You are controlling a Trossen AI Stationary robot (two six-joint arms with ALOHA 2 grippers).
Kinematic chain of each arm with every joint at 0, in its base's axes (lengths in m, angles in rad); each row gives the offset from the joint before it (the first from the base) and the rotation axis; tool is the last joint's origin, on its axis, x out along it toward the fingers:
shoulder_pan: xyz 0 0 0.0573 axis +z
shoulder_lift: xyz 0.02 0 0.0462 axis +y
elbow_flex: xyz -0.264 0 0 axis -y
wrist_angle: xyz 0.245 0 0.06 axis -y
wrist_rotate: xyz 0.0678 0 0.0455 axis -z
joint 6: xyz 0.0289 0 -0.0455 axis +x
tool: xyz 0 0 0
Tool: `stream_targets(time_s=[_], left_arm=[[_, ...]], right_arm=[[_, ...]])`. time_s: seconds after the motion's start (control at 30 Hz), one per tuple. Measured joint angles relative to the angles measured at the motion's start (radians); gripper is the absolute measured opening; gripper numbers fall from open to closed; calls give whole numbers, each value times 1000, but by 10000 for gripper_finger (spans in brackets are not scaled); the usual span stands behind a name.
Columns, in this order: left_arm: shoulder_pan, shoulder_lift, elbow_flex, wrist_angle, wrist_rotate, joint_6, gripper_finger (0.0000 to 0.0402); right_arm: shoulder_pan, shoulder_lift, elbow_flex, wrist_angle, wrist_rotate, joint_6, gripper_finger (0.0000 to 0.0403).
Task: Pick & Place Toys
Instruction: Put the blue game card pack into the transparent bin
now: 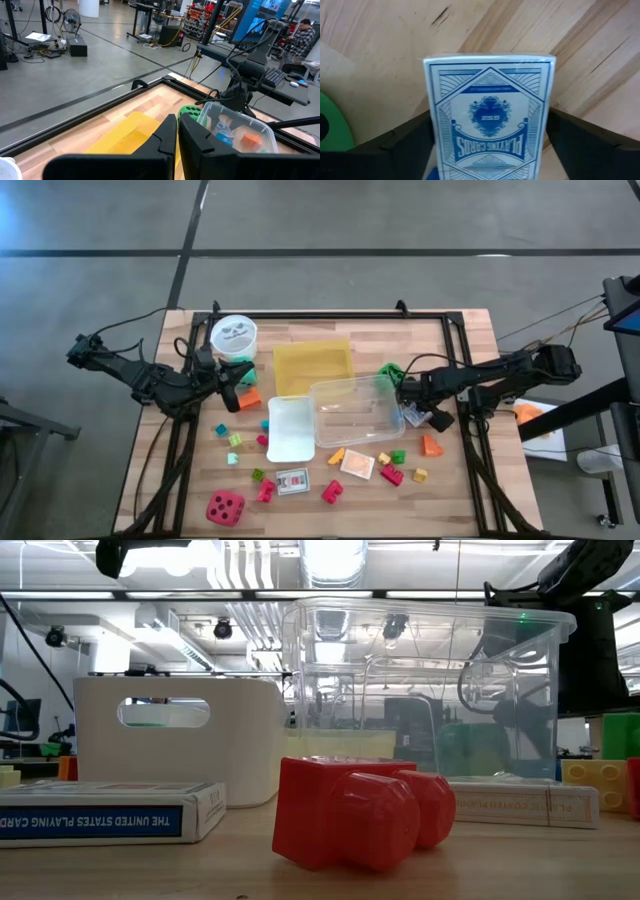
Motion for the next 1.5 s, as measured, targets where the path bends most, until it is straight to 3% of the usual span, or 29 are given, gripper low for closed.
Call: stream_targets(time_s=[0.1,0.77,1.5], left_arm=[[0,0,0,0,0,0,14],[0,0,0,0,0,0,14],[0,0,0,0,0,0,14]], right_arm=[[0,0,0,0,0,-3,295],[0,-21,2,-27,-56,-17,295],[-1,-276,13,-149,-69,49,295]])
